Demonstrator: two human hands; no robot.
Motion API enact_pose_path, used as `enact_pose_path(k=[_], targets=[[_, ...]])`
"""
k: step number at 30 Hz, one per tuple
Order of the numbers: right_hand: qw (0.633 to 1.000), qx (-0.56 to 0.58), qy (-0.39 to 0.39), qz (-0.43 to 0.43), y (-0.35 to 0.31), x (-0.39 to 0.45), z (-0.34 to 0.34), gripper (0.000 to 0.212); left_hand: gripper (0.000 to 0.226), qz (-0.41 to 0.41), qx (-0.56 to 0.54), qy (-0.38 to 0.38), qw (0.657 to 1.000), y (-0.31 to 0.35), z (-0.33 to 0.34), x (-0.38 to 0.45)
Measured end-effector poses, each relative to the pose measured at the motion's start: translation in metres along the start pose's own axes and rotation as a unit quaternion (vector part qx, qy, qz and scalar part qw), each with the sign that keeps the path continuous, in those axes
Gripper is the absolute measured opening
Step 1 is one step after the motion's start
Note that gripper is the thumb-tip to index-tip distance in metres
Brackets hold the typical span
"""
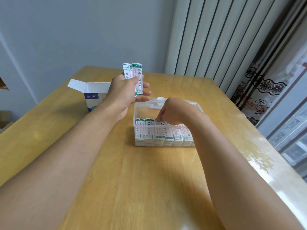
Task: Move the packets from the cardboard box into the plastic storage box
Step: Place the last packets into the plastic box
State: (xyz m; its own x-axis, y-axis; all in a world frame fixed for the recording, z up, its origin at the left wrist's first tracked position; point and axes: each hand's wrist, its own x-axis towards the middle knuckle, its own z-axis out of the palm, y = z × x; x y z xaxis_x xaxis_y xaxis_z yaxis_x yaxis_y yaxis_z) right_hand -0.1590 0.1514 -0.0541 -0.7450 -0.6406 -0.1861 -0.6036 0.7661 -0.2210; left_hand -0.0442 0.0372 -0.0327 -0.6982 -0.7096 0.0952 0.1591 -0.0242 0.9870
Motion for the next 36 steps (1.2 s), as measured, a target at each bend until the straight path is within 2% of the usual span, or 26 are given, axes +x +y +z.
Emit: enact_pose_path(k=[9,11,13,15,16,19,23,25,27,30,33,36], targets=[[1.000,0.002,0.016,0.009,0.000,-0.008,-0.010,0.033,0.018,-0.007,-0.002,-0.006,1.000,0.002,0.001,-0.003],[0.998,0.030,0.061,-0.005,0.004,-0.014,-0.021,0.020,0.018,-0.012,-0.001,-0.011,1.000,0.003,0.001,-0.003],[0.982,0.110,0.150,-0.034,0.006,-0.023,-0.035,0.008,0.021,-0.023,0.004,-0.033,0.999,0.004,0.001,-0.004],[0.946,0.219,0.231,-0.069,0.004,-0.033,-0.046,0.012,0.024,-0.035,0.021,-0.075,0.996,0.006,0.002,-0.007],[0.930,0.258,0.246,-0.086,0.003,-0.037,-0.049,0.021,0.025,-0.039,0.030,-0.098,0.994,0.007,0.003,-0.009],[0.918,0.304,0.234,-0.104,-0.002,-0.043,-0.049,0.035,0.023,-0.039,0.047,-0.153,0.986,0.009,0.005,-0.015],[0.902,0.343,0.238,-0.106,0.001,-0.038,-0.045,0.012,0.023,-0.062,0.048,-0.185,0.980,0.011,0.005,-0.018],[0.890,0.376,0.234,-0.105,0.004,-0.036,-0.044,0.009,0.022,-0.069,0.041,-0.157,0.984,0.010,0.005,-0.017],[0.880,0.411,0.218,-0.098,0.007,-0.035,-0.045,0.008,0.019,-0.040,0.038,-0.080,0.995,0.008,0.002,-0.011],[0.903,0.396,0.140,-0.093,0.007,-0.032,-0.040,0.006,0.016,0.012,0.015,0.015,1.000,0.006,-0.006,0.000],[0.927,0.360,0.046,-0.099,-0.003,-0.027,-0.024,0.012,0.018,0.015,-0.020,0.040,0.999,0.007,-0.010,0.003],[0.933,0.346,-0.002,-0.104,-0.012,-0.022,-0.010,0.013,0.018,0.016,-0.026,0.038,0.999,0.007,-0.009,0.003]])
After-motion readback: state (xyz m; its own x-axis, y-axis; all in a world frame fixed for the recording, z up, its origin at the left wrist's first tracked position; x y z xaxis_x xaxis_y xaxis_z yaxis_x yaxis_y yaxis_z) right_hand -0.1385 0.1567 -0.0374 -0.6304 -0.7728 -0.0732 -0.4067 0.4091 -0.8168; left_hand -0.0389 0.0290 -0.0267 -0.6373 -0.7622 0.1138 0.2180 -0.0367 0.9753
